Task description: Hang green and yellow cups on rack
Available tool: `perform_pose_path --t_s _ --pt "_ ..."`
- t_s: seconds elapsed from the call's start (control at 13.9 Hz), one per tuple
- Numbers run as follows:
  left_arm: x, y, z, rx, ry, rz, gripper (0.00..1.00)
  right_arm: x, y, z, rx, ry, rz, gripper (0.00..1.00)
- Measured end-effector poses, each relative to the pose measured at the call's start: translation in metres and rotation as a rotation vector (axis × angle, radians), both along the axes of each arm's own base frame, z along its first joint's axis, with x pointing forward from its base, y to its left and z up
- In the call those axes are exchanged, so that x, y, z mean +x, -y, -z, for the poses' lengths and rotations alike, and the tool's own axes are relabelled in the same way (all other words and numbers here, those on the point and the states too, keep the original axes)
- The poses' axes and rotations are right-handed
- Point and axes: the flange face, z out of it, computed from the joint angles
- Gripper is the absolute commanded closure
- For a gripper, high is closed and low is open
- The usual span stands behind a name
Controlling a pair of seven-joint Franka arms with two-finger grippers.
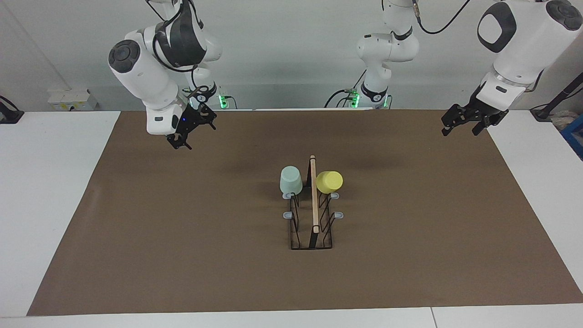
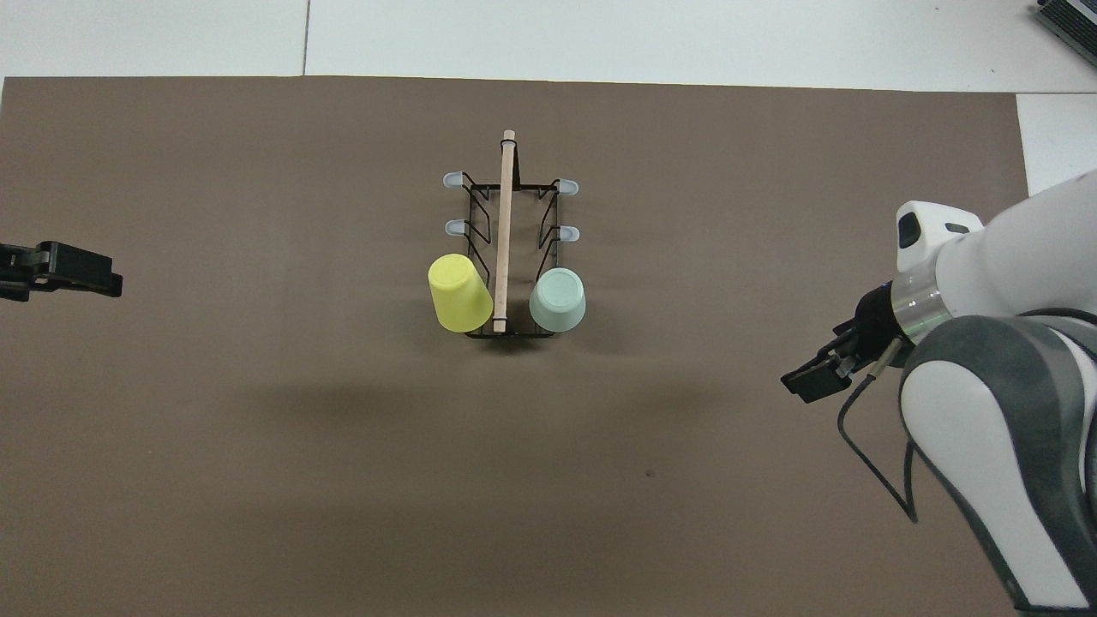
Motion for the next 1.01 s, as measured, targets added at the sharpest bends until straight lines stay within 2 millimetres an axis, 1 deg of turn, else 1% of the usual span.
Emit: perform_pose_path --t_s 0.14,0.43,0.58,0.65,0.79,1.01 --pt "0.000 0.001 0.000 0.000 0.000 0.001 0.00 0.000 0.008 -0.006 -0.008 0.016 0.035 0.00" --pt "0.000 0.000 -0.001 0.000 0.003 0.001 0.00 0.014 0.024 -0.009 -0.001 0.102 0.080 0.00" --pt "0.000 0.000 -0.002 0.000 0.004 0.000 0.00 0.018 0.030 -0.011 -0.002 0.122 0.124 0.00" --pt "0.000 0.000 -0.002 0.000 0.004 -0.001 0.00 0.018 0.027 -0.012 -0.008 0.114 0.187 0.00" --pt "0.000 -0.001 -0.002 0.000 0.004 -0.001 0.00 0.018 0.015 -0.017 -0.030 0.097 0.322 0.00" --pt "0.000 -0.001 -0.002 0.000 0.004 -0.001 0.00 0.018 0.004 -0.025 -0.063 0.102 0.407 0.00"
